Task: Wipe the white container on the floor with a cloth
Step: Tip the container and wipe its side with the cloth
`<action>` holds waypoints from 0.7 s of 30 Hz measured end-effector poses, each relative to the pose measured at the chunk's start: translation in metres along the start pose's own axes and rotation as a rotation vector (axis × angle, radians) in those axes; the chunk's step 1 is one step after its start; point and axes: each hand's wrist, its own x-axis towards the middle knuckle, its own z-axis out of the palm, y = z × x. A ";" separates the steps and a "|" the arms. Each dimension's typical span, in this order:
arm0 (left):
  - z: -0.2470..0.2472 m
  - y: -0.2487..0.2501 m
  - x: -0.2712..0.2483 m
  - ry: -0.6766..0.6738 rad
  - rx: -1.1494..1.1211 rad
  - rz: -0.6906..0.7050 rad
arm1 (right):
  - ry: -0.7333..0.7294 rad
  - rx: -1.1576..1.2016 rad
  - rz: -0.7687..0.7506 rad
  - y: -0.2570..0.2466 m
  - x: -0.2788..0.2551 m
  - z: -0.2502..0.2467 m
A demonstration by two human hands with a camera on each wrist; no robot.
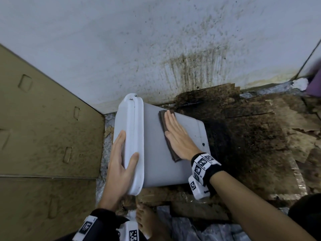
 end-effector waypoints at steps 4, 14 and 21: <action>0.002 0.001 0.000 0.012 0.001 0.028 | 0.060 0.127 0.154 -0.002 0.009 -0.006; 0.003 0.002 0.000 0.005 0.004 0.019 | 0.027 -0.028 -0.030 -0.016 -0.008 0.007; 0.004 0.001 0.001 0.015 0.031 0.056 | 0.044 0.100 0.102 -0.028 -0.001 0.003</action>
